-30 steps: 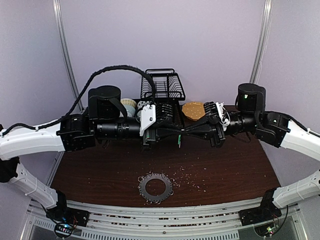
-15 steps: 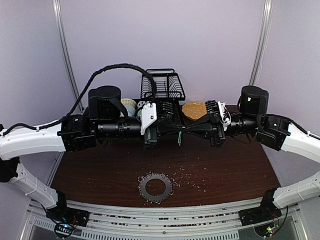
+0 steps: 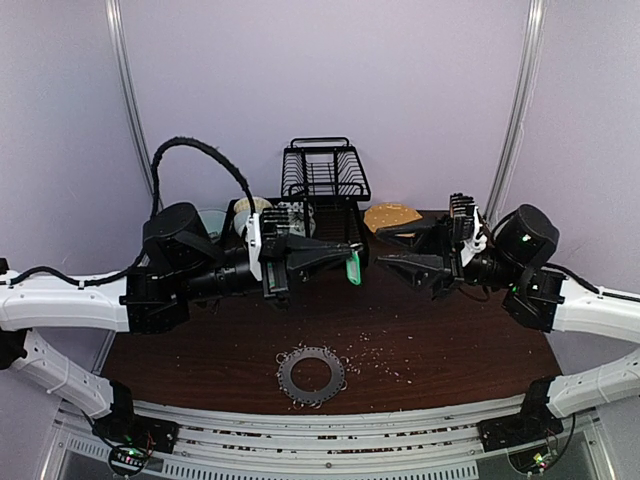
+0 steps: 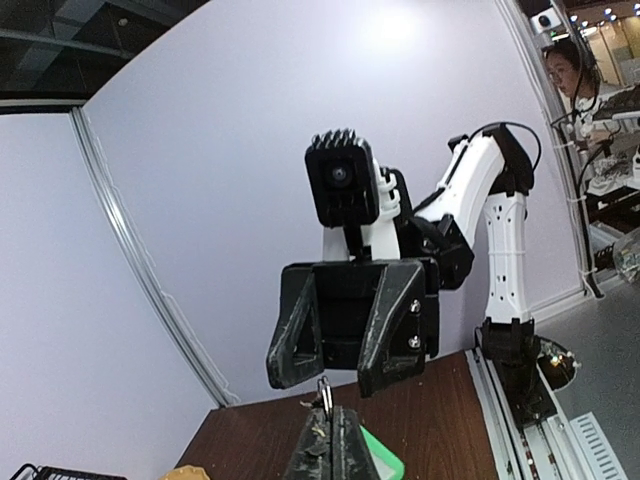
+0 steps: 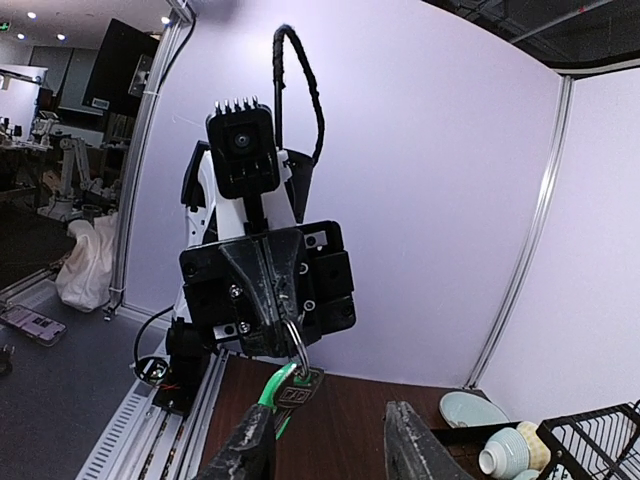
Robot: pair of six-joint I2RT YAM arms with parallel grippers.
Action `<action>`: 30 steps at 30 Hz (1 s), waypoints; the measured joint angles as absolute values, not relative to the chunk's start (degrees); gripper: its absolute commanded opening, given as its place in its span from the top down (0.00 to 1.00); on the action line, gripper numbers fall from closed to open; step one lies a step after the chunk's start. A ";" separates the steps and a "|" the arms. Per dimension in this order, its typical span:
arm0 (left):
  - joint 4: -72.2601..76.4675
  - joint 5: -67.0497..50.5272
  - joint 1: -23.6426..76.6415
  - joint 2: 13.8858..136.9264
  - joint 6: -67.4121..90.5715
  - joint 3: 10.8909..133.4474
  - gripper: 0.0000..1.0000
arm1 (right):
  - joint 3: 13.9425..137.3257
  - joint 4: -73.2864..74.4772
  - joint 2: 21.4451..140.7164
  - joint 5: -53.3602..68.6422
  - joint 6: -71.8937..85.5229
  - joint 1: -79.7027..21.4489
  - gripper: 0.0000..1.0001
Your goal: Put the keys on the keyring
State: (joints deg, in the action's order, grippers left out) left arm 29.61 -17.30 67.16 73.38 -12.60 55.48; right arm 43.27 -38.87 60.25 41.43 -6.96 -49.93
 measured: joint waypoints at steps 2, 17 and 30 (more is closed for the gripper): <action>32.49 -18.15 67.16 73.49 -11.66 55.44 1.00 | 43.22 -42.78 60.99 41.43 -4.23 -50.04 0.64; 38.11 -21.61 67.16 75.72 -9.23 55.44 1.00 | 45.12 -50.28 64.69 43.51 0.43 -52.66 0.75; 39.42 -22.74 67.16 75.81 -9.02 55.44 1.00 | 45.82 -49.65 65.93 44.01 -0.05 -52.71 0.83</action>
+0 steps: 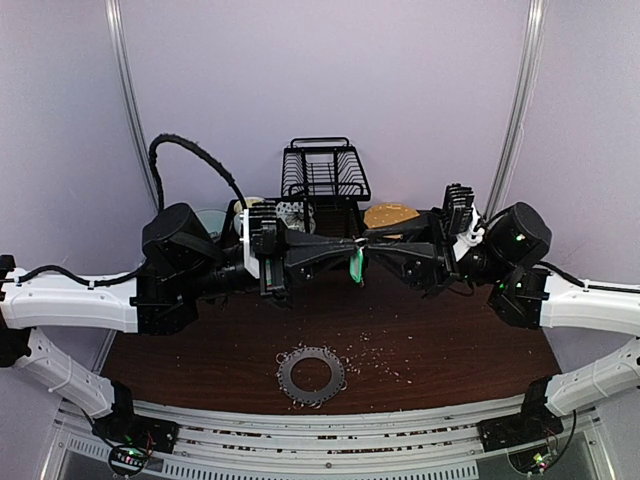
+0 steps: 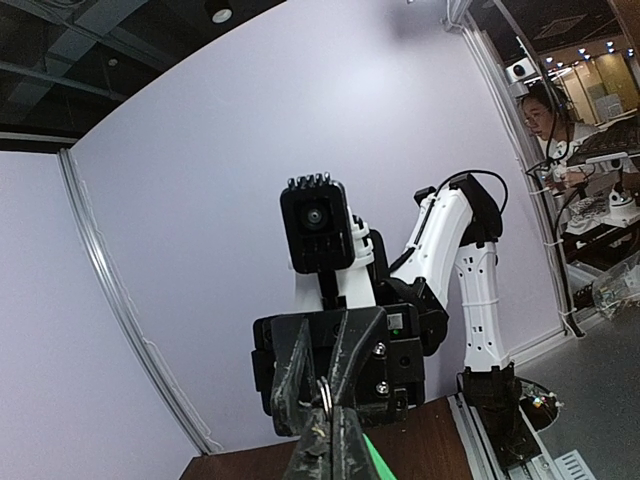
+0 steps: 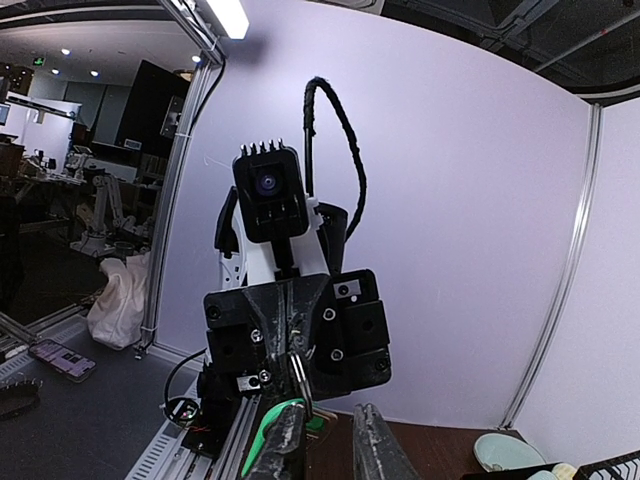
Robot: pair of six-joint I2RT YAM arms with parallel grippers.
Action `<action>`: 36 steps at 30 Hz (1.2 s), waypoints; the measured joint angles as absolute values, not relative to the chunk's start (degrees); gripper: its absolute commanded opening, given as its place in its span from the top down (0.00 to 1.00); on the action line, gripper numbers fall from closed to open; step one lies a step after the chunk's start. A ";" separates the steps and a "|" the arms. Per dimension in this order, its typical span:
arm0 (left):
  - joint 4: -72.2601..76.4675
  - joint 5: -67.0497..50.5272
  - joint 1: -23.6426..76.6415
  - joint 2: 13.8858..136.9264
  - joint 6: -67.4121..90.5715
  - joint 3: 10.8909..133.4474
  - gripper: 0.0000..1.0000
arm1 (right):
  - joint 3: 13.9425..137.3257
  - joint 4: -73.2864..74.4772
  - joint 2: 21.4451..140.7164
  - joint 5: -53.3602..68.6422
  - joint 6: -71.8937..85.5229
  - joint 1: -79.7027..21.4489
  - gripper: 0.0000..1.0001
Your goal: Put the keys on the keyring
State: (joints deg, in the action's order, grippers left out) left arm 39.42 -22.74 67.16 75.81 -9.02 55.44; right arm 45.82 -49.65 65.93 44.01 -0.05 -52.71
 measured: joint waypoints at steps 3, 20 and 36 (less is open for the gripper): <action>39.42 -22.79 67.16 75.81 -9.02 55.44 1.00 | 45.95 -49.45 65.95 44.27 -0.05 -52.71 0.86; 39.46 -22.79 67.16 75.81 -9.04 55.44 1.00 | 47.64 -46.98 66.37 46.39 -1.15 -52.93 1.00; 30.44 -20.82 67.16 73.25 -13.13 54.96 0.56 | 47.75 -41.12 62.00 46.63 -6.28 -52.29 1.00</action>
